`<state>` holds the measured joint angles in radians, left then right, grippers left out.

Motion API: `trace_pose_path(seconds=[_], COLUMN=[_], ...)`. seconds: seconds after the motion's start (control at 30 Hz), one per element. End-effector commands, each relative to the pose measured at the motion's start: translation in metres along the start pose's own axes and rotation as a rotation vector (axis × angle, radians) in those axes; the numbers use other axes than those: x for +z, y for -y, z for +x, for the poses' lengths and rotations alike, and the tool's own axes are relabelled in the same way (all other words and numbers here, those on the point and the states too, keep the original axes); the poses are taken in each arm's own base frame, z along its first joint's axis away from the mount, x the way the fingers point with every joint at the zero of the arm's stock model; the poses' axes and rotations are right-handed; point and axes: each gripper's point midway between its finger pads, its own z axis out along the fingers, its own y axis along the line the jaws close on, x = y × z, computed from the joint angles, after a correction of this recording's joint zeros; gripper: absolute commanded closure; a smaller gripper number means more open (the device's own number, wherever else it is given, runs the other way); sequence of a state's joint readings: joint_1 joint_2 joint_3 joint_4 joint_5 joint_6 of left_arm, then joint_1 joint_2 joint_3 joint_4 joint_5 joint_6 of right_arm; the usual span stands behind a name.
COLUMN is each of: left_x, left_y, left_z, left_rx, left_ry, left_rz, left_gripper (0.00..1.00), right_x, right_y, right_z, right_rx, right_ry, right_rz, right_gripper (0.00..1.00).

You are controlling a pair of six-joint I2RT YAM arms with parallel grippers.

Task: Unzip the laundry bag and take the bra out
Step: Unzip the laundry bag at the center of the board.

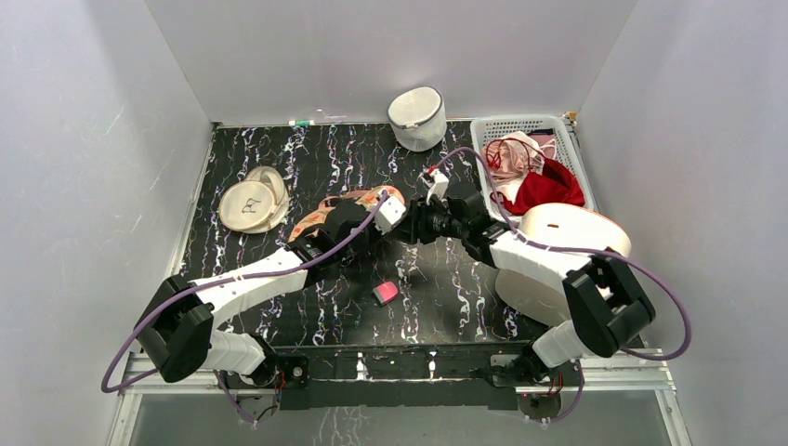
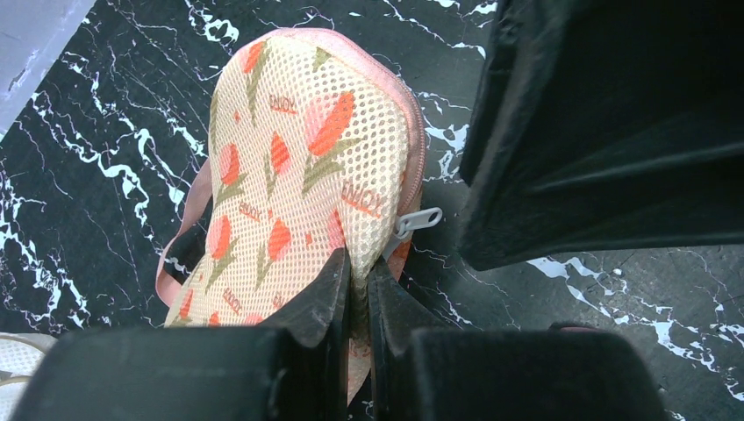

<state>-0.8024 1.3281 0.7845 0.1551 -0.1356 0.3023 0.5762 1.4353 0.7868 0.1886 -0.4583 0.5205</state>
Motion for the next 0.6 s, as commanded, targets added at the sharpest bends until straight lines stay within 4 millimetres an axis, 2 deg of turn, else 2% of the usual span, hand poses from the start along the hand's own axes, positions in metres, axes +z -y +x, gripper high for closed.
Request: trace_pose_path(seconds=[0.0, 0.27, 0.4, 0.5, 0.57], left_x=[-0.01, -0.009, -0.008, -0.009, -0.008], left_y=[-0.008, -0.008, -0.008, -0.007, -0.007], left_z=[-0.02, -0.019, -0.018, -0.02, -0.02], left_rx=[-0.017, -0.005, 0.0, -0.002, -0.003], left_ry=[0.06, 0.056, 0.051, 0.055, 0.056], left_rz=[-0.025, -0.023, -0.021, -0.016, -0.016], left_gripper=[1.0, 1.0, 1.0, 1.0, 1.0], right_x=[0.012, 0.021, 0.022, 0.027, 0.028], right_y=[-0.023, -0.023, -0.024, -0.024, -0.025], right_z=[-0.039, -0.036, -0.034, -0.031, -0.031], right_rx=[-0.046, -0.021, -0.017, -0.01, -0.009], right_ry=[0.096, 0.088, 0.086, 0.072, 0.071], right_rz=[-0.088, -0.111, -0.116, -0.123, -0.127], right_gripper=[0.63, 0.75, 0.77, 0.86, 0.87])
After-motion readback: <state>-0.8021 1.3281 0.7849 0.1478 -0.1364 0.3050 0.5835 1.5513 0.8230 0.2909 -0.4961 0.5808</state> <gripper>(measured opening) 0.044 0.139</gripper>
